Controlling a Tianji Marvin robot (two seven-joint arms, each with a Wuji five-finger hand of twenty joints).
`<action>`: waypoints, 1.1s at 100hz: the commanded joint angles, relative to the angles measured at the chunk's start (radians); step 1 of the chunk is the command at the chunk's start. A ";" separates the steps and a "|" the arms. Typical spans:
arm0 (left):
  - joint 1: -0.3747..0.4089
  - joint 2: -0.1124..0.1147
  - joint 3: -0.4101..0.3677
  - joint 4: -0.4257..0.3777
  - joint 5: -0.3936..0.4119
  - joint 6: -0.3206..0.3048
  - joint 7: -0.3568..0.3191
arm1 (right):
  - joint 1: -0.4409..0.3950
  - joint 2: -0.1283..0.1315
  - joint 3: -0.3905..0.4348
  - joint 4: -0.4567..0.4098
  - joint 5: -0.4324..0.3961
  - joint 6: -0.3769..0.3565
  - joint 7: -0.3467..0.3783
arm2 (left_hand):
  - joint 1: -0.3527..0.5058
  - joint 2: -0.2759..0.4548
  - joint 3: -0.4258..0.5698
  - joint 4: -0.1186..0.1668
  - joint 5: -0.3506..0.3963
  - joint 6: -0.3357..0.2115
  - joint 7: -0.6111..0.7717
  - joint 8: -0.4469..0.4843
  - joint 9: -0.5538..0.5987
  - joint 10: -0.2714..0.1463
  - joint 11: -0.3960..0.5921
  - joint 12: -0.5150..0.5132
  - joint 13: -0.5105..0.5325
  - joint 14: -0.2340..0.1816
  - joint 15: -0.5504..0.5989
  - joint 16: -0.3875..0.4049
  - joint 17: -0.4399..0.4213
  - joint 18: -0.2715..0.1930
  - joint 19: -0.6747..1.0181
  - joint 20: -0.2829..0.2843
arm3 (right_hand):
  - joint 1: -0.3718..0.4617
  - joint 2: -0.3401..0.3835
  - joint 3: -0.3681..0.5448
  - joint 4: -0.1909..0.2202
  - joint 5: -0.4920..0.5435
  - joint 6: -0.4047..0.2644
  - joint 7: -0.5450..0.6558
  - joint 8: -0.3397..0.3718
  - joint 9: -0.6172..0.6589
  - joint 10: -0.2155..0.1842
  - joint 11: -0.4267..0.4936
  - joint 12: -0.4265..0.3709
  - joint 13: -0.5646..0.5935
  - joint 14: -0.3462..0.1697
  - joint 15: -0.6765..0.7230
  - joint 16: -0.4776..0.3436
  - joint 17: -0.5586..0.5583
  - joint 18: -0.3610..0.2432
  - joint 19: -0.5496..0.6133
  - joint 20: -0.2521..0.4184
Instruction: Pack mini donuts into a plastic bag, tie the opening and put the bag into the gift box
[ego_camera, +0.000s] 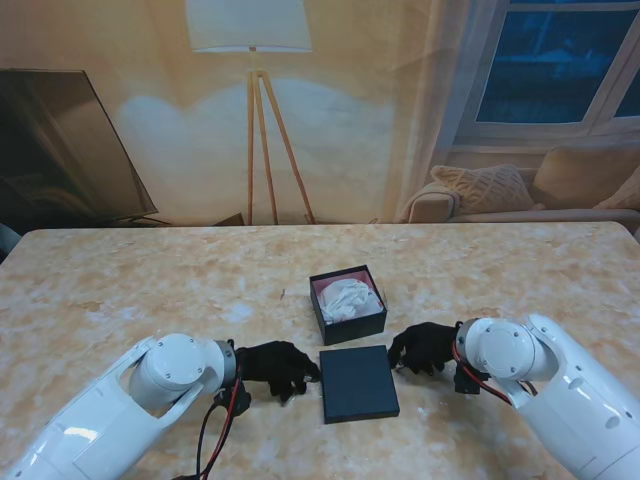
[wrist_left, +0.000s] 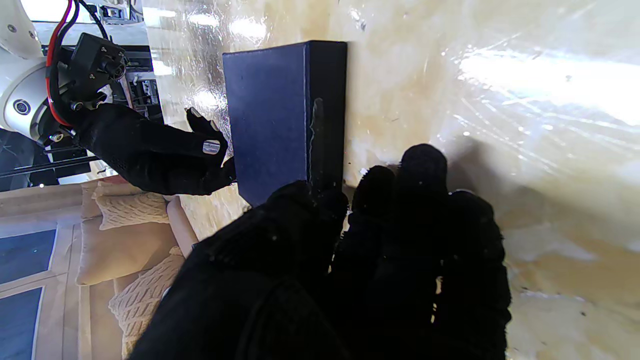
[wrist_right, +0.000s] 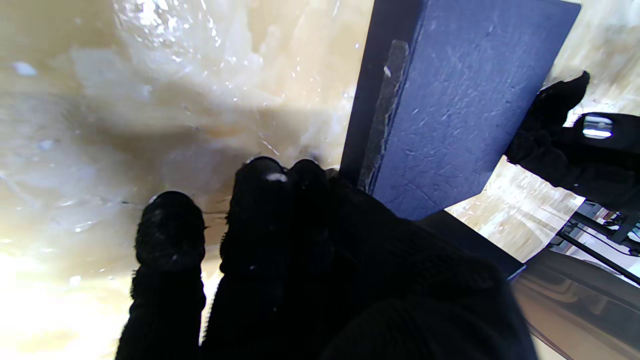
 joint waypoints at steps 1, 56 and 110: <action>0.011 0.002 0.005 0.004 0.013 0.004 -0.016 | -0.010 -0.003 -0.002 -0.008 -0.004 0.004 0.020 | 0.003 0.031 -0.015 0.025 0.038 -0.003 -0.017 0.004 0.024 0.016 0.016 -0.018 0.032 0.017 -0.010 -0.022 -0.015 0.043 -0.188 -0.030 | -0.003 -0.011 0.002 0.000 0.031 -0.029 0.045 -0.009 0.042 -0.018 0.045 0.021 0.042 -0.048 0.033 0.032 0.024 -0.011 0.052 0.027; 0.006 0.000 0.027 -0.002 -0.039 0.001 -0.034 | 0.010 -0.005 -0.015 0.016 0.065 -0.016 0.030 | 0.023 0.021 -0.031 0.014 0.050 -0.025 -0.014 0.059 0.022 0.004 0.028 -0.032 0.021 0.019 -0.017 -0.031 -0.027 0.043 -0.196 -0.042 | -0.004 -0.049 0.028 -0.021 0.057 -0.096 0.144 -0.044 0.081 -0.039 0.049 -0.005 0.060 -0.040 0.040 0.017 0.035 -0.005 0.059 0.014; 0.020 -0.009 0.022 -0.022 -0.061 -0.011 -0.008 | 0.006 -0.010 -0.003 0.017 0.093 -0.026 0.014 | 0.027 0.024 -0.039 0.015 0.048 -0.022 -0.020 0.064 0.021 0.005 0.020 -0.025 0.021 0.014 -0.028 -0.036 -0.029 0.041 -0.201 -0.047 | 0.031 -0.070 -0.147 -0.063 0.075 -0.116 0.296 -0.104 0.149 -0.064 0.083 -0.039 0.142 -0.074 0.059 0.015 0.111 -0.028 0.091 0.005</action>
